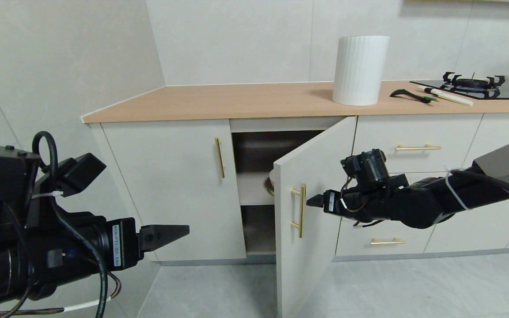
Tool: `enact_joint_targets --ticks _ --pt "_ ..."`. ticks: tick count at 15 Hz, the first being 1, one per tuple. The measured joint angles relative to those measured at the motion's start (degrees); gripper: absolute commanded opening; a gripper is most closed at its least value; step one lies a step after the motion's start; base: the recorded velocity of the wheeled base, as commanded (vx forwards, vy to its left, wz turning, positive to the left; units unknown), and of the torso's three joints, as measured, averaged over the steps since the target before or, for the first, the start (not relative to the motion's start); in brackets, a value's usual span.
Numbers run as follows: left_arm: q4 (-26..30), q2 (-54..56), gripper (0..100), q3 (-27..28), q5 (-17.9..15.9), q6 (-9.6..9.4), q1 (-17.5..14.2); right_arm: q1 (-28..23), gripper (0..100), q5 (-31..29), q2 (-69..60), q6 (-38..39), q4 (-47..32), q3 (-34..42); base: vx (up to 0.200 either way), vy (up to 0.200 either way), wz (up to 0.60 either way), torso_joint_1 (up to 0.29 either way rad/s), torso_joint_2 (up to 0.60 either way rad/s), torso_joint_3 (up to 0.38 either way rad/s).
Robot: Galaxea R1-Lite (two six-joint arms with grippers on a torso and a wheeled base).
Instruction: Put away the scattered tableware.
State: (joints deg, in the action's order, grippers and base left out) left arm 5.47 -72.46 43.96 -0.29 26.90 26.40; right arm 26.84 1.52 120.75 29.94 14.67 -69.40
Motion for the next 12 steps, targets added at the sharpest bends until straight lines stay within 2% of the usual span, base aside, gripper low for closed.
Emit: enact_joint_targets --ticks 4,10,12 --pt "0.0 -0.1 100 0.0 -0.5 -0.11 0.1 0.4 100 -0.4 2.4 3.2 2.1 -1.5 0.0 0.0 0.0 0.0 0.0 0.0" --pt "0.2 -0.5 100 0.0 -0.6 -0.13 0.0 0.7 100 -1.1 5.0 7.5 2.2 -5.0 0.2 0.0 0.0 0.005 0.0 0.003" --pt "0.1 -0.5 100 -0.1 -0.8 -0.24 0.2 0.9 100 -2.8 5.9 11.6 2.2 -7.4 0.2 0.0 0.0 0.0 0.0 0.002"
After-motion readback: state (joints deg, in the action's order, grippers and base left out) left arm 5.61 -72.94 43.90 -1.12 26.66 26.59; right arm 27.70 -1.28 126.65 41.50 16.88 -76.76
